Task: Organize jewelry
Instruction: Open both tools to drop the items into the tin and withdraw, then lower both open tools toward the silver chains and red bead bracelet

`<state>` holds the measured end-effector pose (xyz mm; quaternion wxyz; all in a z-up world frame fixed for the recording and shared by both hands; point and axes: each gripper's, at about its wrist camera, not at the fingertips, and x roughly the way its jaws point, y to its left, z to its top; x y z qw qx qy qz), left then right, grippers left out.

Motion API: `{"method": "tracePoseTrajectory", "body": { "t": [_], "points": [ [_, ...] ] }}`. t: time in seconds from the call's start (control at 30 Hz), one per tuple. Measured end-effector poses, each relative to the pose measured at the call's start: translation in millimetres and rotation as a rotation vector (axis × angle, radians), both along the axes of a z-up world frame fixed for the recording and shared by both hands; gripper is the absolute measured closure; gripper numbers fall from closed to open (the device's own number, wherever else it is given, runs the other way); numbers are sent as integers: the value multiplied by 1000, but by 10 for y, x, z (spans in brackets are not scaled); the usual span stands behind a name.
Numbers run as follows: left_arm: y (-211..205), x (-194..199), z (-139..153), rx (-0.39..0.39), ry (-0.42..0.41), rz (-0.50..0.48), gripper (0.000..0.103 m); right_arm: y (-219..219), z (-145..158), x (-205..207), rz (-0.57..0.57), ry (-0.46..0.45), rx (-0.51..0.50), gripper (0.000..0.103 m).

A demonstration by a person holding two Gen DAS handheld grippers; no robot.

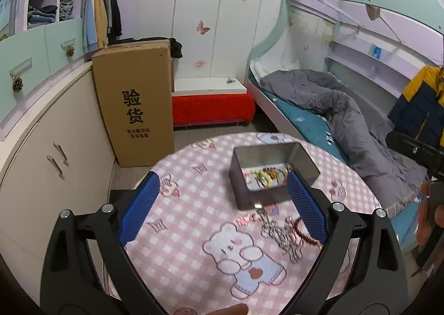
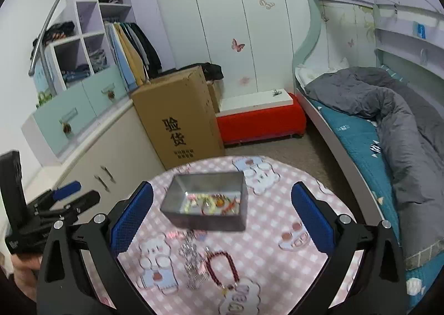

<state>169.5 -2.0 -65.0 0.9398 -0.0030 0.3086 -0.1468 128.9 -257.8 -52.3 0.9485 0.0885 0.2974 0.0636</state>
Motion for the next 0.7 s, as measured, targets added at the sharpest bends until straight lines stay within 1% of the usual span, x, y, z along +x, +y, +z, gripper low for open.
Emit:
{"method": "tracePoseTrajectory", "body": {
  "t": [0.13,0.37,0.43,0.57,0.7],
  "points": [
    [-36,-105,-158,17,17,-27,12,41,-184,-115,5,48,-35,7],
    [-55,-149,-468,40,91,-37,12,-2,-479,-209,-5,129,-40,7],
    [-68,-157,-526,49,104,-40,12,-21,-579,-218,-18,156,-36,7],
    [-122,-161,-625,65,136,-51,12,-12,-693,-237,-9,183,-39,7],
    [-239,-198,-708,69,155,-90,12,41,-827,-253,9,217,-45,7]
  ]
}}
